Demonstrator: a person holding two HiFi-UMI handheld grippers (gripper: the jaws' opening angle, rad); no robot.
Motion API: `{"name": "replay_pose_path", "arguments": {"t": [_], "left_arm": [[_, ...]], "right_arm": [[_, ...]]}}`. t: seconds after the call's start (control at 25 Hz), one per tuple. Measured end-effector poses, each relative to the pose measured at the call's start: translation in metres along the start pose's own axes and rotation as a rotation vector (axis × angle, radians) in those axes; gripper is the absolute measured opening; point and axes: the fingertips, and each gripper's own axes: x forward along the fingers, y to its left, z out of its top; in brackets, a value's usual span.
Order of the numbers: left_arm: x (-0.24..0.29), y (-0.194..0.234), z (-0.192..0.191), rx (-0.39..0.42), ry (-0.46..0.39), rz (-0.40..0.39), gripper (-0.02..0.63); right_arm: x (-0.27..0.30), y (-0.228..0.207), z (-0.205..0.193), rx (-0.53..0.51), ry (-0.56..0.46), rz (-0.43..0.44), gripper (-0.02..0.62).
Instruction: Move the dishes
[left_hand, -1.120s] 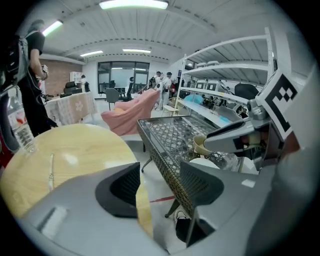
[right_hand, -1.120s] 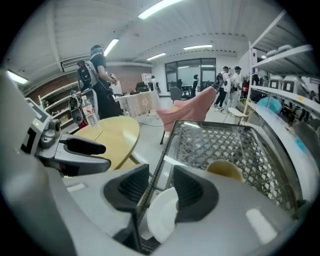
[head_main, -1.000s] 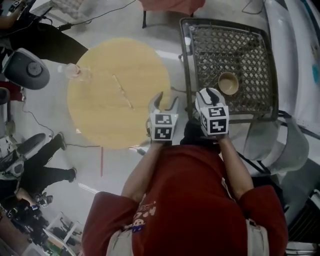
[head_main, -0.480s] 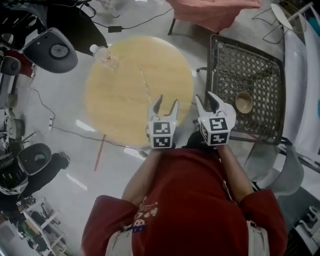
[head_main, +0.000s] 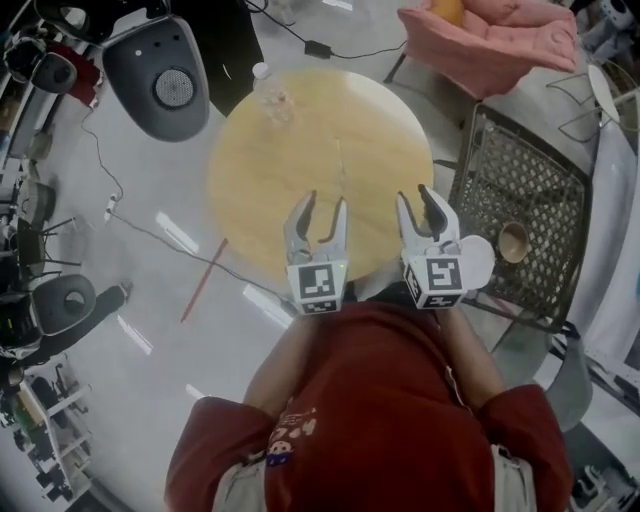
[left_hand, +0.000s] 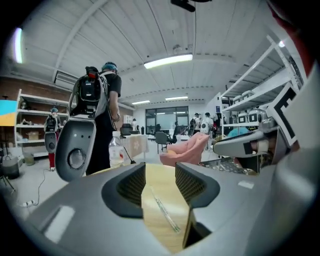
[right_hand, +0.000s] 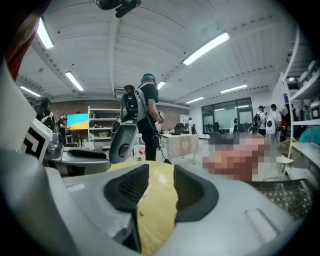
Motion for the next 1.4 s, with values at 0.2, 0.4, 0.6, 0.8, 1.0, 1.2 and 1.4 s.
{"name": "replay_pose_path", "arguments": {"t": [0.2, 0.4, 0.6, 0.8, 1.0, 1.2, 1.4], "left_arm": [[-0.015, 0.023, 0.026, 0.031, -0.124, 0.029, 0.179], [-0.029, 0.037, 0.046, 0.077, -0.218, 0.028, 0.109], [-0.037, 0.050, 0.048, 0.109, -0.233, 0.041, 0.066], [-0.041, 0.059, 0.050, 0.188, -0.227, 0.049, 0.028], [-0.045, 0.070, 0.050, 0.189, -0.233, 0.069, 0.006], [-0.048, 0.081, 0.042, 0.175, -0.207, 0.082, 0.006], [-0.050, 0.091, 0.041, 0.179, -0.183, 0.086, 0.006]], "right_arm": [[0.008, 0.022, 0.021, -0.016, -0.088, 0.035, 0.143], [0.016, 0.042, 0.032, -0.030, -0.153, 0.055, 0.143], [0.027, 0.058, 0.033, -0.041, -0.138, 0.079, 0.143], [0.039, 0.067, 0.021, -0.041, -0.087, 0.096, 0.143], [0.054, 0.078, 0.007, -0.054, -0.030, 0.110, 0.144], [0.071, 0.084, -0.008, -0.065, 0.029, 0.118, 0.143], [0.091, 0.083, -0.025, -0.060, 0.114, 0.110, 0.143]]}}
